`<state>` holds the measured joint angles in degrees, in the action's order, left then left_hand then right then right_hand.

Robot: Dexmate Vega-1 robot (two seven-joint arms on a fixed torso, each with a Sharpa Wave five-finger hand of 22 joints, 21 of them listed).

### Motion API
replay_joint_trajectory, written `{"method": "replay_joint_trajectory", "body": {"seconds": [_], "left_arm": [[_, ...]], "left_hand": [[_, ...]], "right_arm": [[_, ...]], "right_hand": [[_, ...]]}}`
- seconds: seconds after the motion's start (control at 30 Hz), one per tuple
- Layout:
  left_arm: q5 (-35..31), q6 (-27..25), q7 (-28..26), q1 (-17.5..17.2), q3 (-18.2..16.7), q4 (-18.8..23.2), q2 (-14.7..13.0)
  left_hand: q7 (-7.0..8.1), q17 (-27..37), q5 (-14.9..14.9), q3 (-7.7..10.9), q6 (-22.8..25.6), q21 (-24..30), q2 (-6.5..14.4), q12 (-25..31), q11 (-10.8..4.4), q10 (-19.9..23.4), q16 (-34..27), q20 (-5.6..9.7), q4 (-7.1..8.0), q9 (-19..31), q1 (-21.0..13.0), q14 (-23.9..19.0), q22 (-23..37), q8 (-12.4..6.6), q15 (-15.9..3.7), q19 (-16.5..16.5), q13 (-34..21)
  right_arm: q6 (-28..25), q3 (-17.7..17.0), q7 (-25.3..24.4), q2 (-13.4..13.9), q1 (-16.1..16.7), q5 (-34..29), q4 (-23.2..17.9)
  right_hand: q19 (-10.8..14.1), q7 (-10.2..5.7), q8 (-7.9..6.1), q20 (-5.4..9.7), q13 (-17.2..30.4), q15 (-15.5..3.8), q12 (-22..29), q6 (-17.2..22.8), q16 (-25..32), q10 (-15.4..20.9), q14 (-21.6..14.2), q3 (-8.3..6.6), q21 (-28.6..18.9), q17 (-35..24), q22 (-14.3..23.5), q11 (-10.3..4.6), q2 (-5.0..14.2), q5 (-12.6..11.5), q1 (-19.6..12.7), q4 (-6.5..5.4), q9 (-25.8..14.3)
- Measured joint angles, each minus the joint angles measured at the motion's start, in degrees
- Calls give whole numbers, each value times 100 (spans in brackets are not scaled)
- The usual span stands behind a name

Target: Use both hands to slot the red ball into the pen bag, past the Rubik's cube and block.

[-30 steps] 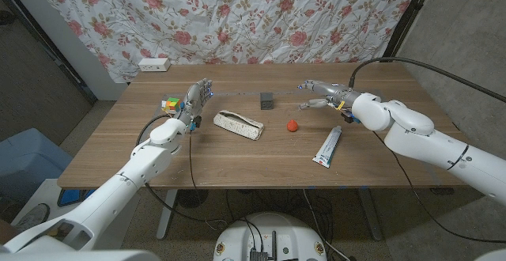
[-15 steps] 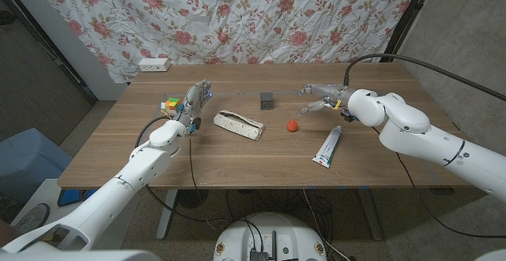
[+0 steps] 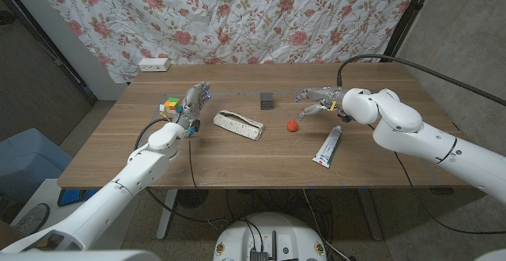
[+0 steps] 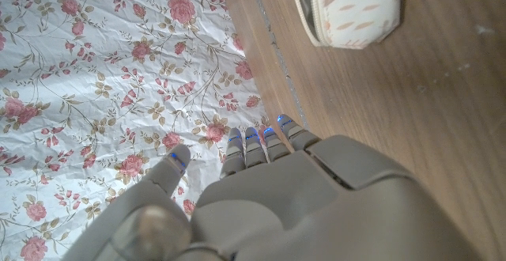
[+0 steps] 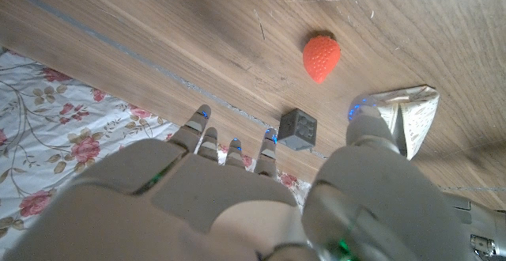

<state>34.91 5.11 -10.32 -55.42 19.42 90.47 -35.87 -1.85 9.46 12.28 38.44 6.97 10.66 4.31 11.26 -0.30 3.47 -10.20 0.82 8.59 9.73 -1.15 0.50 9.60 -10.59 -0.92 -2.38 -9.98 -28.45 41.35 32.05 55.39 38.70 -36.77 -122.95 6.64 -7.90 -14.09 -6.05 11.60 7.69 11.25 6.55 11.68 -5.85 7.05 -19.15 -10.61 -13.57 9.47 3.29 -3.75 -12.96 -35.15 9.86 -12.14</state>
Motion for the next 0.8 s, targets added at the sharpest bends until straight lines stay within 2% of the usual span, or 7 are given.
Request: {"method": "replay_joint_trajectory", "body": {"seconds": [0.3,0.47,0.8], "left_arm": [[-9,0,-32,-75,-23,63,-27],[-10,0,-41,-117,-39,87,-37],[1,7,-55,-170,-52,113,-42]], "left_hand": [[0,0,0,16,0,0,0,0,0,0,0,-31,16,0,0,0,0,0,0,-31,0],[22,0,0,16,21,0,0,0,-21,21,0,-53,16,0,0,0,0,0,0,-53,0],[22,0,1,40,21,0,0,0,-21,21,0,-61,-8,0,0,-31,0,0,31,-62,0]], "right_arm": [[4,175,300,-205,-129,-278,131],[-2,292,451,-347,-201,-465,225],[-36,445,657,-539,-289,-741,391]], "right_hand": [[3,-21,0,-2,0,0,0,61,0,0,0,-24,0,0,0,0,0,0,0,-23,0],[84,-31,-33,-84,0,22,0,112,0,0,-22,-44,-22,-1,-1,-1,0,0,0,-44,1],[83,-92,-69,-82,0,31,0,175,45,0,-31,-48,-22,-1,-1,-1,0,0,0,-47,1]]}}
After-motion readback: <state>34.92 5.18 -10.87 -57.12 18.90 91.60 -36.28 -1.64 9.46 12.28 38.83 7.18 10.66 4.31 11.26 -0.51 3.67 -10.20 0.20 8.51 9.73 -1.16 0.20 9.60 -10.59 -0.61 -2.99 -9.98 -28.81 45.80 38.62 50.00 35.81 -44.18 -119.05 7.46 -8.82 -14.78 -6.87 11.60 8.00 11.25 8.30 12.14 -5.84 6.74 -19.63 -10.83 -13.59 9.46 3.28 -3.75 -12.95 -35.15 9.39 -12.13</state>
